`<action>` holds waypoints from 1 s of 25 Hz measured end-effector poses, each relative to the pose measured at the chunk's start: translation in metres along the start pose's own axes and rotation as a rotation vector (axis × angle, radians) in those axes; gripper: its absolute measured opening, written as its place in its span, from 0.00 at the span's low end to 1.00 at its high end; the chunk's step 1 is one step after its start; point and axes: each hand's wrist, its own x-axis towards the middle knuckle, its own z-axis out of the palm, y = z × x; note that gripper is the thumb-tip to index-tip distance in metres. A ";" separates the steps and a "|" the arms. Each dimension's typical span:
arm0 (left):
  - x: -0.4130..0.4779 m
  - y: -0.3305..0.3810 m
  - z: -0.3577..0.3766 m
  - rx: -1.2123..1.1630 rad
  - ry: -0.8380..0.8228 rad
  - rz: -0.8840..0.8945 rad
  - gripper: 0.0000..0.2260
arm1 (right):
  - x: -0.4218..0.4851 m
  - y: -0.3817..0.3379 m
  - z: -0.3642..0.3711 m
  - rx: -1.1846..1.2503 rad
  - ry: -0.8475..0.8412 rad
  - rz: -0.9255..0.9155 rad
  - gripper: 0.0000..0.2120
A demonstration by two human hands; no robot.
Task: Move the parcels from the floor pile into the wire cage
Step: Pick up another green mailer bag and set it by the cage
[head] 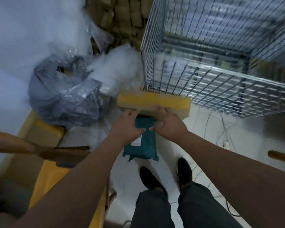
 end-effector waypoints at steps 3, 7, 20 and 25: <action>-0.019 0.053 -0.053 0.029 0.040 0.113 0.37 | -0.035 -0.020 -0.060 0.020 0.058 0.027 0.47; -0.033 0.122 -0.108 0.082 0.061 0.255 0.37 | -0.077 -0.025 -0.132 0.061 0.166 0.085 0.47; -0.027 0.430 -0.121 0.248 -0.009 0.704 0.32 | -0.226 0.110 -0.324 0.067 0.447 0.366 0.46; -0.036 0.556 -0.100 0.373 -0.066 0.901 0.31 | -0.286 0.169 -0.376 0.161 0.587 0.551 0.46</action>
